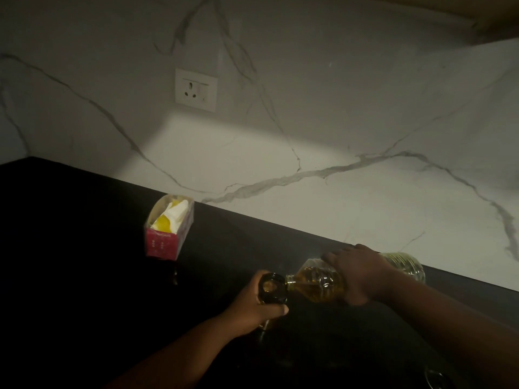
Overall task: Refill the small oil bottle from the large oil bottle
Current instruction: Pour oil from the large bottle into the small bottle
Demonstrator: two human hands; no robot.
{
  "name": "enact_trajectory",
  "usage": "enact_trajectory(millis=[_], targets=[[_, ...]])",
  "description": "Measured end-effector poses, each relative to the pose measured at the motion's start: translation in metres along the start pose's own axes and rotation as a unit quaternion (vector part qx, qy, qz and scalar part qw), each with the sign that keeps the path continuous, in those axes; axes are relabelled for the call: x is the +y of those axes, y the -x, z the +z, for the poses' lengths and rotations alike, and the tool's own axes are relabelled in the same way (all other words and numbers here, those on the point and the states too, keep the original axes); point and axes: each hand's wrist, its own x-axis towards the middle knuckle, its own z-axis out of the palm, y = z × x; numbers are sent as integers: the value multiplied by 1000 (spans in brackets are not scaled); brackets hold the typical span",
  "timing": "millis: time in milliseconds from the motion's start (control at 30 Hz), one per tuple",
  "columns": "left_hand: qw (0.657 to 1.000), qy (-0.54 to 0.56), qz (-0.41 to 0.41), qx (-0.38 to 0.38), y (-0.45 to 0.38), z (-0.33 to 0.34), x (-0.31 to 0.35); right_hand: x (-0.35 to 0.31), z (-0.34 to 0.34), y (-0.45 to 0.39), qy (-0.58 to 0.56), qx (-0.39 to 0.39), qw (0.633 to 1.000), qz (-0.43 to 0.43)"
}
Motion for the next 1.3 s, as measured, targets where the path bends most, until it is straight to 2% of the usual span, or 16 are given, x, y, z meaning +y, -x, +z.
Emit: enact_trajectory(millis=[1300], targets=[[1000,-5,-6,-3,4,-1,7,-2,-6,2,3,-3,1000,2]])
